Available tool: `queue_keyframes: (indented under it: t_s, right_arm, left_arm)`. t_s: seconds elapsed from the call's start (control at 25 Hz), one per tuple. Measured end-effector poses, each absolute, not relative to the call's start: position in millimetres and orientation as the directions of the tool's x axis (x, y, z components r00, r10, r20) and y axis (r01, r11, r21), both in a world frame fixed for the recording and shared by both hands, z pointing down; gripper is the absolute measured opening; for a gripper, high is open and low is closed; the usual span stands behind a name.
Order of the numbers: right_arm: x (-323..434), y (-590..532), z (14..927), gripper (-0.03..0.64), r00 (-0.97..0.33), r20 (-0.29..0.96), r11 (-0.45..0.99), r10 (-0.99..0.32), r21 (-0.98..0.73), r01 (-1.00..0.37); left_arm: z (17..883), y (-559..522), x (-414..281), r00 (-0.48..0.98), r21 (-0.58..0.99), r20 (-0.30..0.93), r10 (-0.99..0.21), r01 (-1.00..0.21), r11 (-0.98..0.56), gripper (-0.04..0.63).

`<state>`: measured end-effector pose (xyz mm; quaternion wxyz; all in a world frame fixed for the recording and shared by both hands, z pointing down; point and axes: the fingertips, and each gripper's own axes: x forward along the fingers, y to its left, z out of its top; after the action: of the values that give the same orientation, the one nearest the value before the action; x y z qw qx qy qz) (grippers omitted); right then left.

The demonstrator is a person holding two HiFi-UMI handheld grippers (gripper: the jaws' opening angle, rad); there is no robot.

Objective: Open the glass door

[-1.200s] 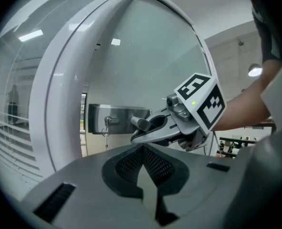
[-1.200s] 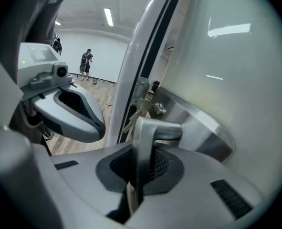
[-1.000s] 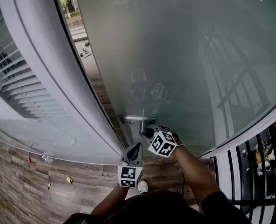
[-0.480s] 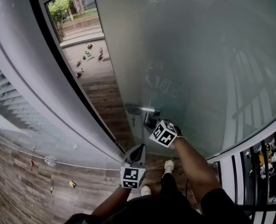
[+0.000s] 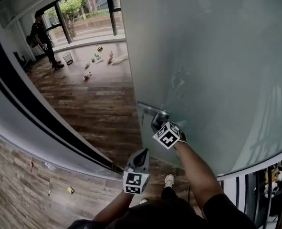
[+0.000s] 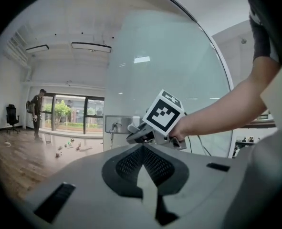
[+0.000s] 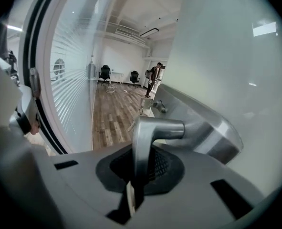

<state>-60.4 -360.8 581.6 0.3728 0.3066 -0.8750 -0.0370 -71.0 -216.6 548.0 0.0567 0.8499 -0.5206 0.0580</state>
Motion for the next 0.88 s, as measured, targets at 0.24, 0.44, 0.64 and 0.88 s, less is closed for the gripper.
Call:
queue_keyframes:
  t_s: [0.24,0.44,0.64,0.88]
  right_arm:
    - [-37.1,-432.5,572.4,0.017,-0.488,0.627,0.765,-0.607,0.296,-0.572]
    - [-9.9,-490.9,577.2,0.017,-0.461,0.630,0.738,-0.625,0.284,-0.612]
    - [24.0,-545.3,577.1,0.017,-0.435,0.639,0.711,-0.635,0.261,-0.653]
    - [65.3,-607.4,577.0,0.017,-0.399,0.650,0.667,-0.647,0.227,-0.710]
  left_arm:
    - [535.6,-273.5,-51.5,0.403,0.055,0.176,-0.898,-0.915,-0.400,0.002]
    - [534.1,-321.0,-38.3,0.345,0.108,0.178,-0.922,-0.938,-0.330,0.002]
    - [526.7,-366.6,-20.8,0.280,0.049,0.156,-0.947,-0.960,-0.275,0.002]
    - [523.8,-411.5,-9.9,0.254,0.037,0.151,-0.955,-0.967,-0.251,0.002]
